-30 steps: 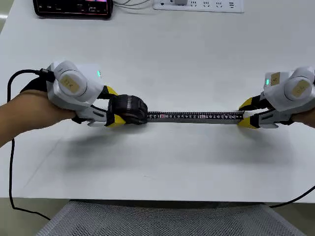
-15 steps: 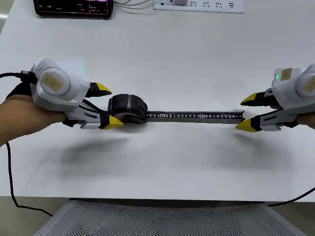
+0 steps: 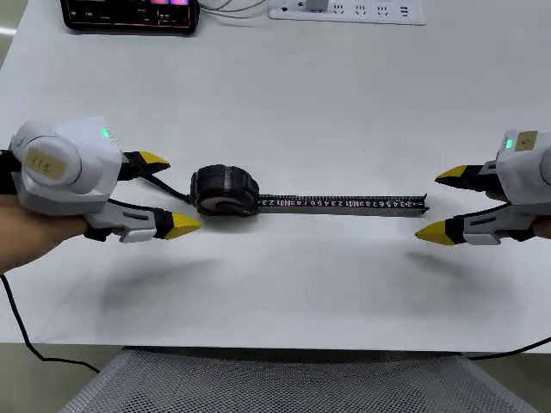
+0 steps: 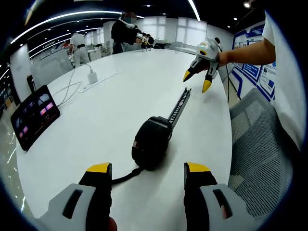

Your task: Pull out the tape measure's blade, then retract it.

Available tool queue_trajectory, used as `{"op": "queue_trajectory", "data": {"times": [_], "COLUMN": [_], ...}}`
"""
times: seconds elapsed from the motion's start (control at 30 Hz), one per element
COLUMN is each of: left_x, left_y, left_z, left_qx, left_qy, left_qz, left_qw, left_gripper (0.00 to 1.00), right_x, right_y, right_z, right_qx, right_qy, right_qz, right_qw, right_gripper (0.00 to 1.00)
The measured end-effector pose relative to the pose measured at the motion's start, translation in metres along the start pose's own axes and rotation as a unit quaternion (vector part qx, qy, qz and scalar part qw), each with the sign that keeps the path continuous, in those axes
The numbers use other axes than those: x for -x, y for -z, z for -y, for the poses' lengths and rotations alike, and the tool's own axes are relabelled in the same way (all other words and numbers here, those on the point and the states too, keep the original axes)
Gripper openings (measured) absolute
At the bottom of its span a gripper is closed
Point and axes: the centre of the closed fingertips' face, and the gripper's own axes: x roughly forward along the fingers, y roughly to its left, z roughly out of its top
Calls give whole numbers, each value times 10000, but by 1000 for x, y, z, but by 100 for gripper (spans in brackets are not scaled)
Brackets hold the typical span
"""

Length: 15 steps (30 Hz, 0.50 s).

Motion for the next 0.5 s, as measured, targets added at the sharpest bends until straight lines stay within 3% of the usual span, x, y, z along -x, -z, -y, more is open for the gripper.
{"op": "queue_trajectory", "data": {"times": [0.1,0.5], "left_x": [5,26], "left_y": [2,17], "left_z": [0,-1], "left_qx": [147,510], "left_qy": [-121,-492], "left_qz": [162,409], "left_qw": [9997,9966], "left_gripper": [58,65], "right_x": [5,14], "right_y": [2,3], "right_z": [-4,-13], "right_qx": [-78,-401], "right_qy": [80,426], "right_qz": [81,413], "right_qw": [9999,9974], "right_gripper": [55,66]}}
